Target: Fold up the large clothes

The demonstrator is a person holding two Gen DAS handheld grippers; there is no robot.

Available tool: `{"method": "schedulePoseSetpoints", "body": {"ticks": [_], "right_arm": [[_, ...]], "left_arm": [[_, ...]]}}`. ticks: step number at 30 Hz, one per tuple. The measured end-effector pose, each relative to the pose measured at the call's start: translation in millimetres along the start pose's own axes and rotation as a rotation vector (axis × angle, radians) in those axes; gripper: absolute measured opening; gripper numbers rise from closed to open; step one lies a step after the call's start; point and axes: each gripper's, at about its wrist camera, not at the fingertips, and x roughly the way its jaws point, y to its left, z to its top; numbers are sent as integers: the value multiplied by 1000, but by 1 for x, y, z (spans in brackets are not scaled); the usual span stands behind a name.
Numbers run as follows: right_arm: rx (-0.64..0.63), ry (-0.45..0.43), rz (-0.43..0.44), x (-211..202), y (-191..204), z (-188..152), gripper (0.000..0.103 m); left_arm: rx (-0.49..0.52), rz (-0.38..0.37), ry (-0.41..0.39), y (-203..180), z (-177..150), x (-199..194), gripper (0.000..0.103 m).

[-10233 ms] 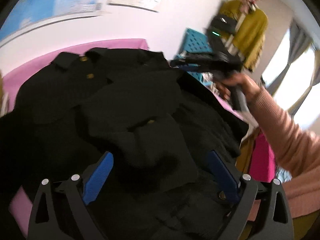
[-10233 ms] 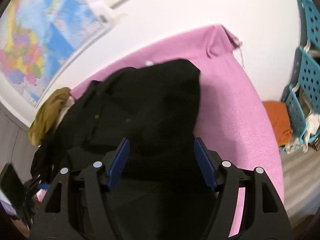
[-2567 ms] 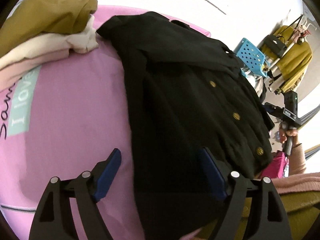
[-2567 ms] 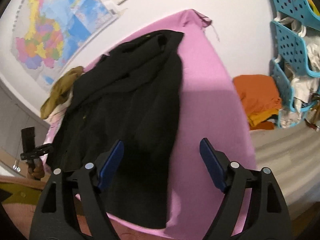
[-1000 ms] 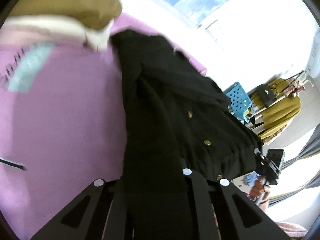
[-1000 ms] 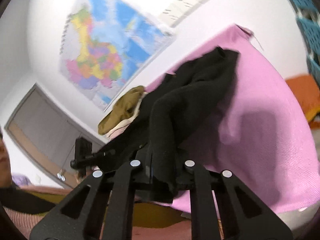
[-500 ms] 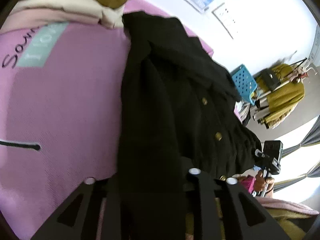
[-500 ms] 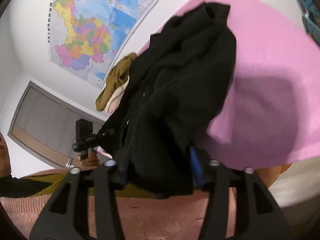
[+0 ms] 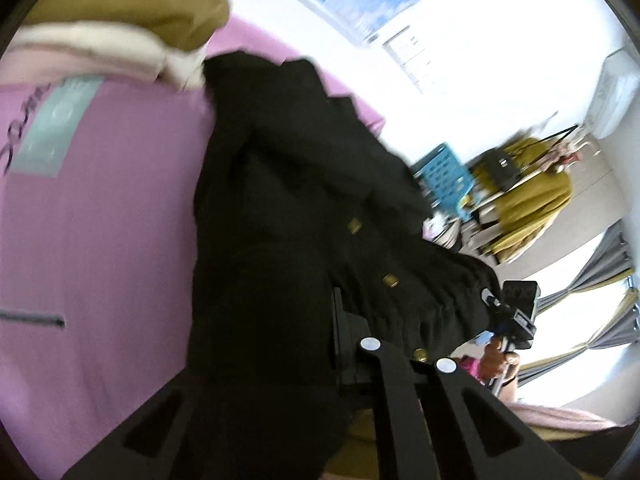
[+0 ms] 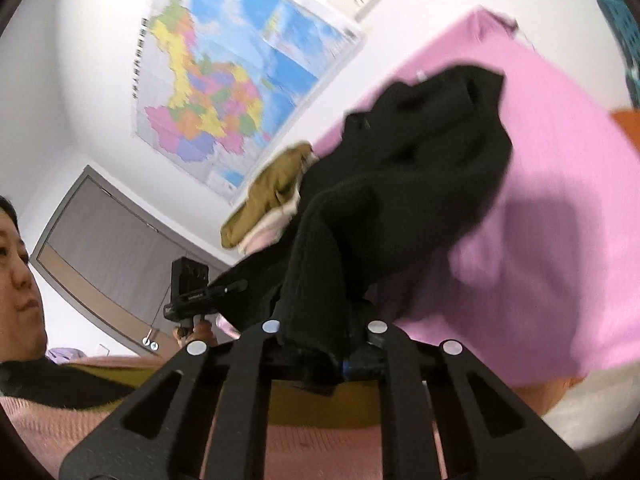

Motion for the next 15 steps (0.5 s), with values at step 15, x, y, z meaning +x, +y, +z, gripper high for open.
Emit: {"method": "schedulePoseSetpoints", "body": {"ticks": [15], "right_arm": [[42,-199,84,11,0,132,10]], "left_arm": [[66,38,-81,-33,122,-7,5]]}}
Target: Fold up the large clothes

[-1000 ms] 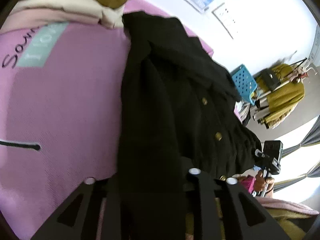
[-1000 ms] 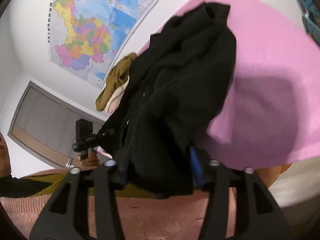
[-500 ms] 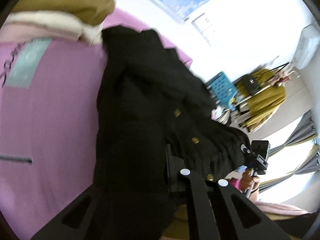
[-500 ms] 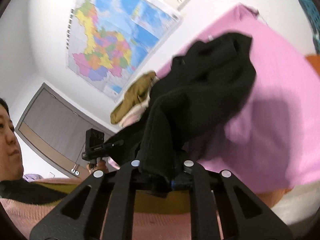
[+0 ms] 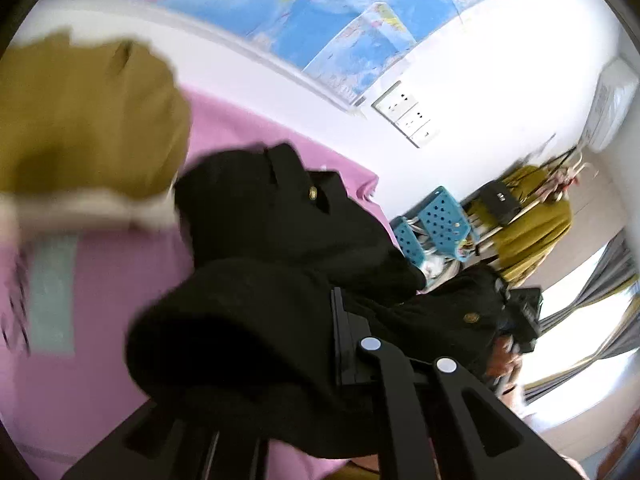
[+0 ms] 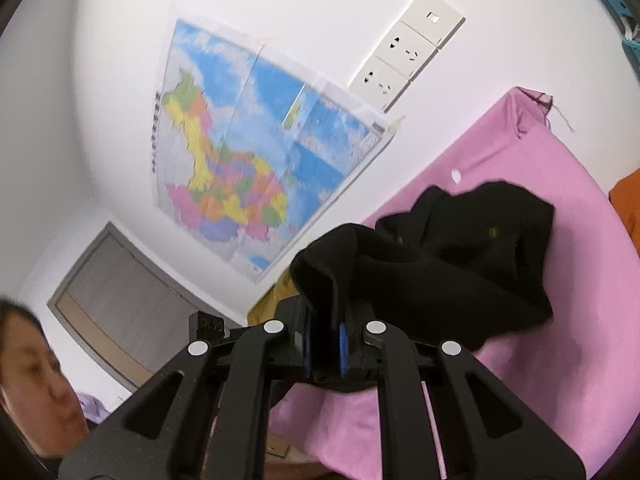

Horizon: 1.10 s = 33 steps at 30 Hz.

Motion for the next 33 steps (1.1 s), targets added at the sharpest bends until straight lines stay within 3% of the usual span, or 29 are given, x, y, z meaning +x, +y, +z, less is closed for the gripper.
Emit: {"method": "schedulePoseSetpoints", "body": {"ticks": [6,10,15,20,24,26,27,29,31,33], "right_arm": [[33,-21,-61,37,-23,55,10],[94,-13,-155,68,-57,80,10],[196,19,-236,108,-108,97,10],[276,40,-343,134,-147,99,25],[197,29,-378,136,-137,96,31],[104,15,-405,132,-116,92,36],[57,22,-406,133,-106,89,37],[-48,84,-402,142,-83,77,58],[-185,177,-420,161,-59,57,61],[-296,257,-453,182,-44,39,62]], "left_arm": [[24,64,20,-2,65,31,6],[17,150,58,8,100,69,8],[-58,239,128,36,128,119,8],[-146,296,197,68,144,160,10],[-186,282,212,82,143,172,14],[-195,253,197,85,141,169,28],[-197,232,181,85,140,165,30],[-206,187,171,83,138,159,48],[-159,172,144,74,134,150,50],[-29,242,100,53,127,138,58]]}}
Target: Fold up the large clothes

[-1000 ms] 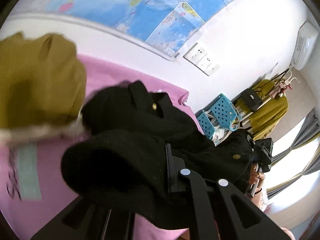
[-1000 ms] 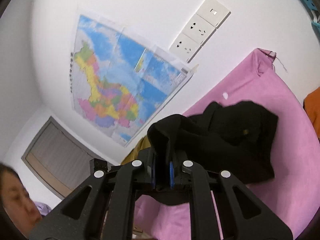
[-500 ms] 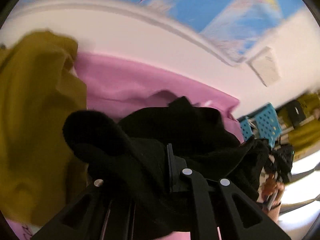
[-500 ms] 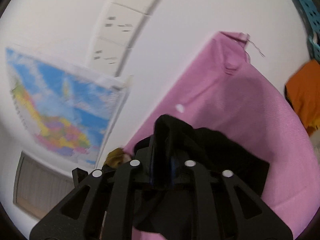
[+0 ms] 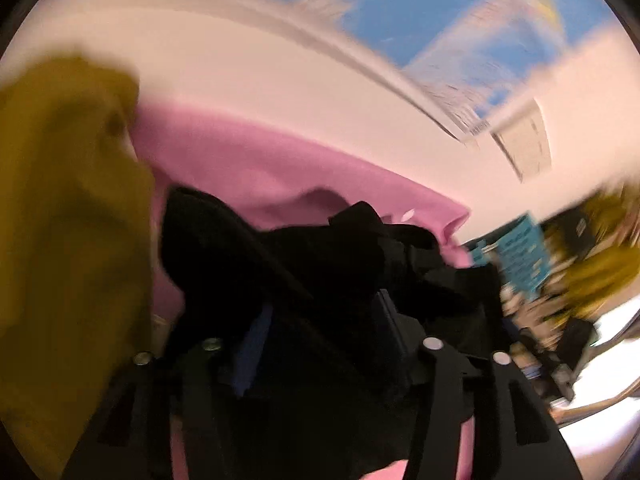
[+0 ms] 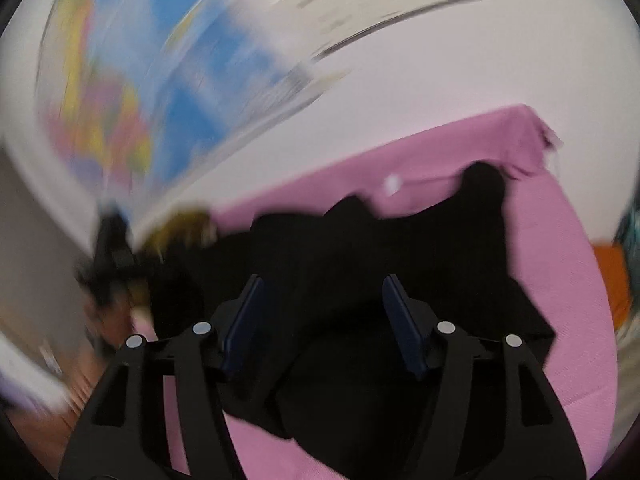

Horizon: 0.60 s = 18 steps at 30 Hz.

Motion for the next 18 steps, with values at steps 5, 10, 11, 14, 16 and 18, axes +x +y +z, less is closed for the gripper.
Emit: {"method": "schedulePoseSetpoints", "body": {"ticks": [5,10,11,14,16,18], "right_arm": [[-168,113,-125,46,27,-13,59],[-178,119,-160,62,20,-11,3],[-161,75,-156,54,19,-5,3],[-137,-6,-145,42,21,8,2],[-157,20,-188,54,19,7,2],[-128,104,-210,74,9,1,4]], "left_arm": [[149,11,-57,-31,-25,-29,65],[340,63,-25,-73,-52,-18,68],[357,76,-14,-77,-54,-11,68],[378,137,33,-82,-58,16,68],[356,191,56,-74,-57,35,68],[333,239,59,-66,-57,47,67]]}}
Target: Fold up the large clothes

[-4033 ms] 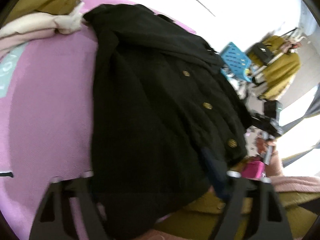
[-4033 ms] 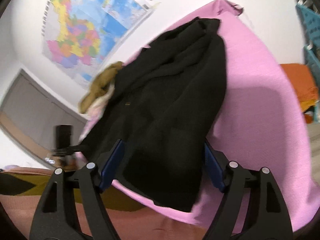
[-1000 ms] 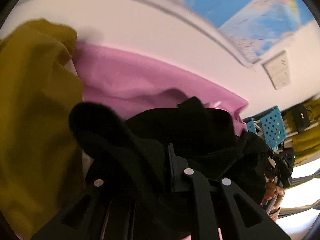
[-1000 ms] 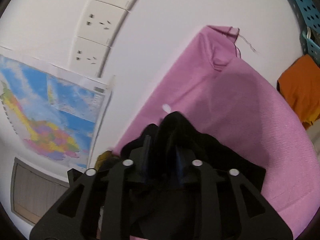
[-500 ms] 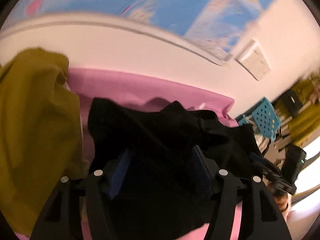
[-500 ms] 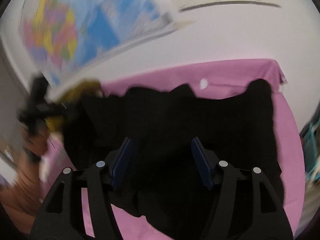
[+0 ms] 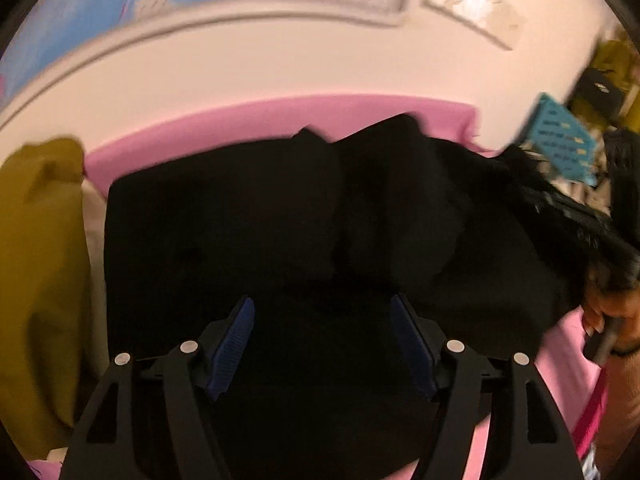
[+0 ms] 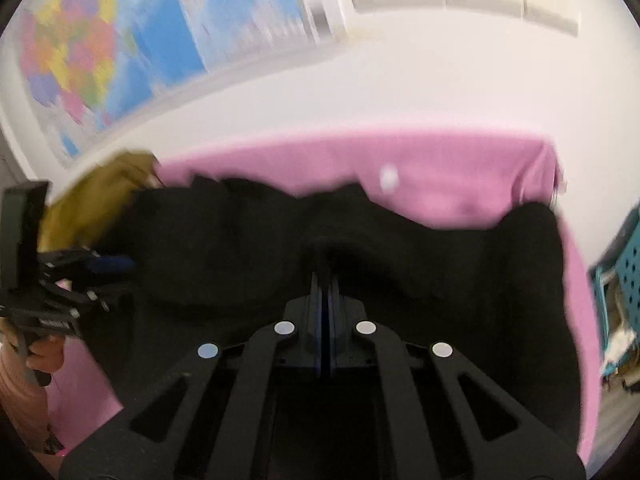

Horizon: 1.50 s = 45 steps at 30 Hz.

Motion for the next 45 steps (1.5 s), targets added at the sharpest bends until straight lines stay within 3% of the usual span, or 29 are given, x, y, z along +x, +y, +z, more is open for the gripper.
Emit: {"method": "schedulePoseSetpoints", "body": {"ticks": [2,3,5,7,11,14,17,22,24,25,26,27,28,34,37,40,41,42,43,45], "right_arm": [[40,77,-6,15,-9,-7,9],[47,45,3,8,-12,-11,11],[51,-25,20,-18,-13,-20,36],[36,-107,76,-53,-15,-32,45],[61,-247,71,-118,-38,-69,62],[121,-251,22,-133,-65,-97,72],[166,-192,-6,-122,-82,-120,73],[151,-169,29,-96,-86,-123,75],[173,-168,80,-87,-89,-120,56],[194,-158,145,-82,-90,-116,29],[195,-164,126,-84,-87,-112,8],[195,-175,141,-90,-88,-111,7],[201,-228,180,-106,-87,-108,6],[135,-391,202,-205,-73,-115,6],[111,-356,159,-212,-75,-135,6],[158,-123,47,-167,-86,-155,11],[168,-75,26,-155,-89,-161,19],[168,-51,8,-150,-89,-164,25],[168,-46,-22,-150,-88,-164,36],[186,-123,-21,-169,-86,-161,45]], "left_arm": [[-4,24,1,4,-4,4,67],[-9,11,-10,7,-8,1,67],[-27,8,-36,13,-14,-15,67],[-24,3,-85,18,-23,-37,68],[-24,-5,-210,32,-53,-87,79],[-38,18,-215,40,-75,-98,81],[-41,44,-172,41,-90,-83,81],[-72,-5,-150,39,-88,-53,85],[-84,-33,-164,33,-82,-43,80],[-84,-47,-167,28,-81,-40,62],[-90,-48,-163,26,-79,-36,38],[-109,-30,-138,25,-74,-34,20],[-131,-49,-120,27,-71,-35,12],[-253,-253,-201,62,-91,-105,8],[-246,-345,-166,58,-111,-117,9],[-161,-258,-65,33,-125,-93,10],[-150,-225,-24,28,-129,-82,11],[-152,-211,-12,28,-130,-77,12],[-161,-196,-13,29,-132,-75,21],[-184,-155,-53,32,-131,-87,34]]}}
